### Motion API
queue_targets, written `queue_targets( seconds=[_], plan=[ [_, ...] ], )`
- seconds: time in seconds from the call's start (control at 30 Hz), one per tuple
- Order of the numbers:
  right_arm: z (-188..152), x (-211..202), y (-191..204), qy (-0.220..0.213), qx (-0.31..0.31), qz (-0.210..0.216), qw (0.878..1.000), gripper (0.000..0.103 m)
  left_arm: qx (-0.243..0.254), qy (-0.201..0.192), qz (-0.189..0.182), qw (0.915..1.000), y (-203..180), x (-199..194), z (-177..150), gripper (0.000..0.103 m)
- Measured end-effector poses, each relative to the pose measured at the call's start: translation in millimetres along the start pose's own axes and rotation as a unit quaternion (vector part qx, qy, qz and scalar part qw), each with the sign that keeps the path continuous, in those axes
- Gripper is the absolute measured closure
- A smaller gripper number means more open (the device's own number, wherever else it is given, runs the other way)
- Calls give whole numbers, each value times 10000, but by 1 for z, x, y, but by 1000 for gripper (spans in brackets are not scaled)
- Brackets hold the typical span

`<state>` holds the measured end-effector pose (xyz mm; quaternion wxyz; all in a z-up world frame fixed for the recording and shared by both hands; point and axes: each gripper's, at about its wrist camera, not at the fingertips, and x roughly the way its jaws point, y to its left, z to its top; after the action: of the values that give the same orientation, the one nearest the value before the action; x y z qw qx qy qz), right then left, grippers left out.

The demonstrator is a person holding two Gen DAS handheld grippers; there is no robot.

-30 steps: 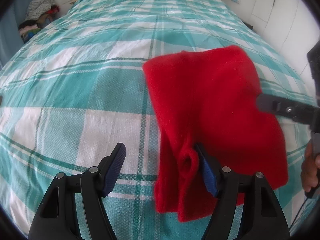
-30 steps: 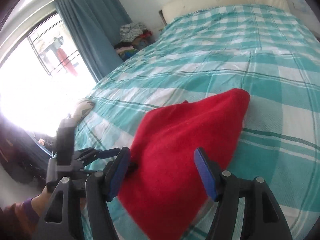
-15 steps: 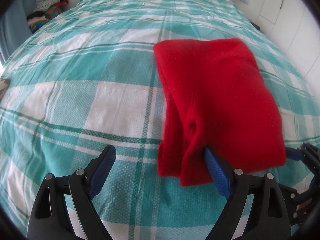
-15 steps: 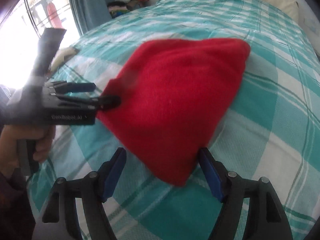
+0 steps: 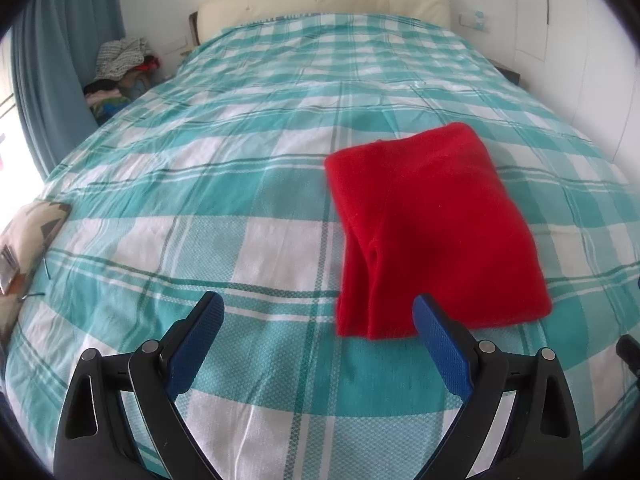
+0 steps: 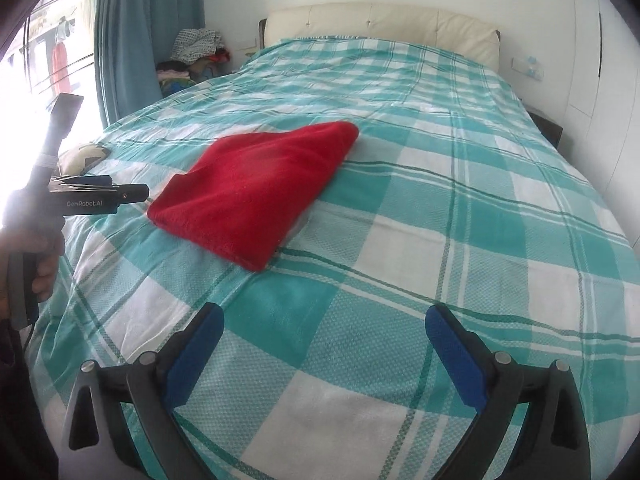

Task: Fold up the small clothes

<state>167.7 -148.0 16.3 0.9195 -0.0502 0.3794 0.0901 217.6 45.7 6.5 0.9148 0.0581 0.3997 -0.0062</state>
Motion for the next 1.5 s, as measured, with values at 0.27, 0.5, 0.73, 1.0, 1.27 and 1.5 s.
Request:
queue_targets(
  seconds=[0.27,0.5,0.73,1.0,1.27,1.5],
  plan=[
    [0,7,2,18,-133,-203,9997,3,289,-113,241,9992,-8,0,1,6],
    [0,11,-2,99,-90,-269,9995,3,460,-74,323,9984,-16,3,-1,6],
    [-2,14,5,165,-287,-398,9987,3,577,50,226,9981,-16,5,1,6],
    [43,45,-43,266,1443,1300,9806,3,-640,670,-2058,9742,28,71,42,3],
    [83,185,-54,928,3222,2788,8999,4,-1509,947,-2776,9440,34,132,48,4],
    [119,176,13,821,1244,1004,9837,73,-1088,924,-2602,9549,12,123,57,87]
  ],
)
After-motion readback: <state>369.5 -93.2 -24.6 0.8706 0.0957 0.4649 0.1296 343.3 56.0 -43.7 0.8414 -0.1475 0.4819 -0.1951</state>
